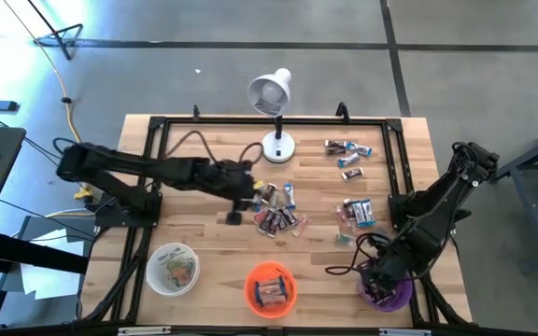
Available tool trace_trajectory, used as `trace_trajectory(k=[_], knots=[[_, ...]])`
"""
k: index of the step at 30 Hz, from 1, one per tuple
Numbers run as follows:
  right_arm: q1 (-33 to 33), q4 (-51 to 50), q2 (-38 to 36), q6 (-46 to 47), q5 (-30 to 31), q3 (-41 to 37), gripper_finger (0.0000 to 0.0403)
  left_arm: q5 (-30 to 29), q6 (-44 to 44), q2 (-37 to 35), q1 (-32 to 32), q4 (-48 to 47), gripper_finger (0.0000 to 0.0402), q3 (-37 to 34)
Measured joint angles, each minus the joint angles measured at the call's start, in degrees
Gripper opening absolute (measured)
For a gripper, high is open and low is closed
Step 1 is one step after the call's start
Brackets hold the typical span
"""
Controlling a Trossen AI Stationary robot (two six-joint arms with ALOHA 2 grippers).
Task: Organize candy in baskets
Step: Put the brown chocolate bar into the purple bucket
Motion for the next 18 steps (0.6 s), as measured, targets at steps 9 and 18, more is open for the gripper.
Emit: trace_trajectory(k=[9,18], knots=[[0.0,-9.5,-1.27,-4.81,-2.81,0.0,0.0172,-19.6,-16.95,11.58,4.32,7.06,0.0127,0.0],[0.0,-22.41,-5.73,-7.01,0.67,0.0,0.0172,-16.1,-45.05,13.59,9.02,5.59,0.0127,0.0]])
